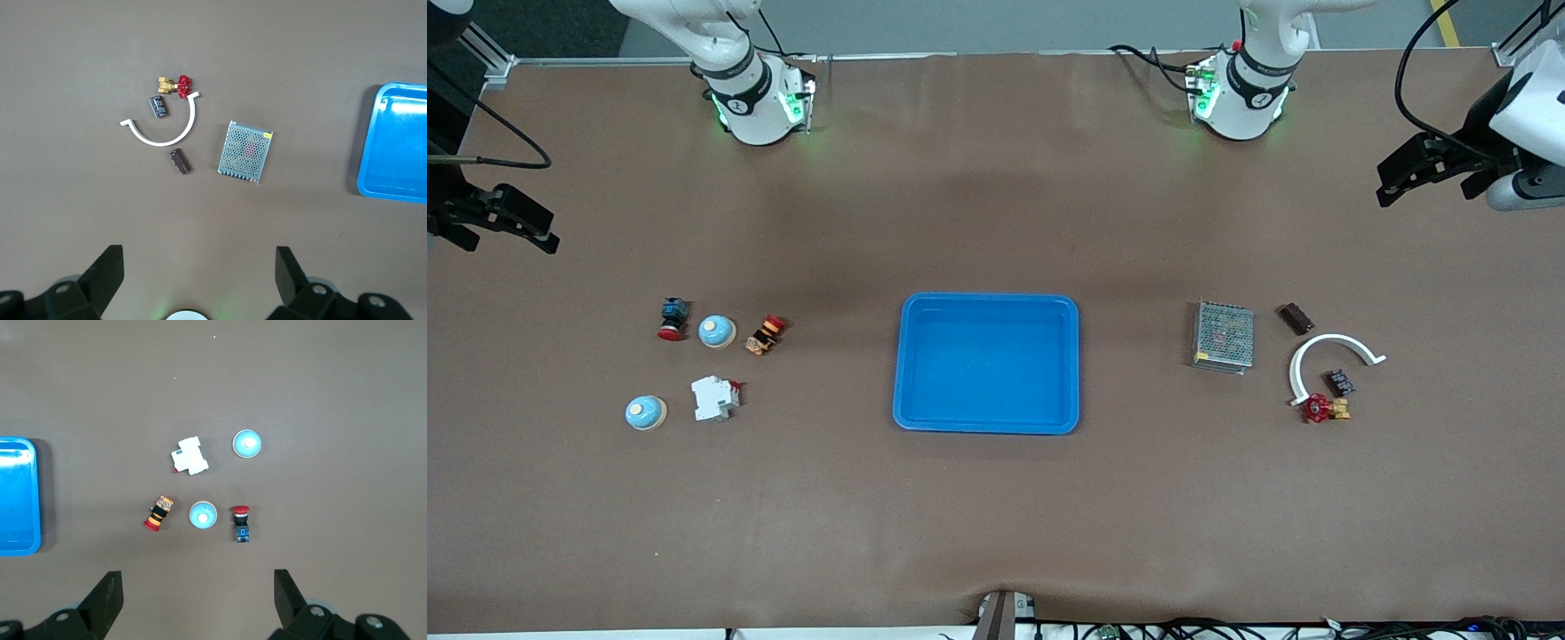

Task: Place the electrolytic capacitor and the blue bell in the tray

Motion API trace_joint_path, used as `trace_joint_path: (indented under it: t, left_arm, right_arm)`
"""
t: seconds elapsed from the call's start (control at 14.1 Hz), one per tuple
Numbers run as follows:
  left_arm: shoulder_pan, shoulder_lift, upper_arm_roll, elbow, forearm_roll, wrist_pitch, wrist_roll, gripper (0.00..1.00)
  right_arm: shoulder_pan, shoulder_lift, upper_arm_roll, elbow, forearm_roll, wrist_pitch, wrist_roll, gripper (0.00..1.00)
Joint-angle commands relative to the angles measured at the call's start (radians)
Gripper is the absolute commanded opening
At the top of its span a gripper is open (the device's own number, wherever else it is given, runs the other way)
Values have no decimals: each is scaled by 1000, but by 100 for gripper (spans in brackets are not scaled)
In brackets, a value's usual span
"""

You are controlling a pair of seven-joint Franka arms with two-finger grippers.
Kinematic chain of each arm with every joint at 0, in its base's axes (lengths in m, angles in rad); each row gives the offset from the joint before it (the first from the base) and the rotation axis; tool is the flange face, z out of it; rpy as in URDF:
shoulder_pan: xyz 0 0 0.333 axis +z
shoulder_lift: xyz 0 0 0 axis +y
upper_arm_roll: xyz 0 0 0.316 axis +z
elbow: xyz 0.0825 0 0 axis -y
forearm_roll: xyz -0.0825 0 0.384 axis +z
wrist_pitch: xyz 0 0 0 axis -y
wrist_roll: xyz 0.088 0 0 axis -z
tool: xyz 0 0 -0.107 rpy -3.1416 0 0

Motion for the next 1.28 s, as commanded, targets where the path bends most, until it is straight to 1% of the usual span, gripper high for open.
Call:
trace_joint_path:
  t: [0.0,0.5,0.64,1.21]
  left_arm:
    - [6,-10,-3,12,9,-20,13,100]
    - [12,-4,-3,14,16,-37,13,100]
    - [21,-4,-3,11,15,-67,18,100]
    - [17,4,-12,6,15,-61,7,100]
  right_arm:
    - [-6,-18,8,-11,5,-1,13,100]
    - [-6,-18,8,-11,5,-1,13,100]
    - [-6,-18,8,-11,5,-1,12,100]
    - [-6,-16,8,-10,5,-1,12,100]
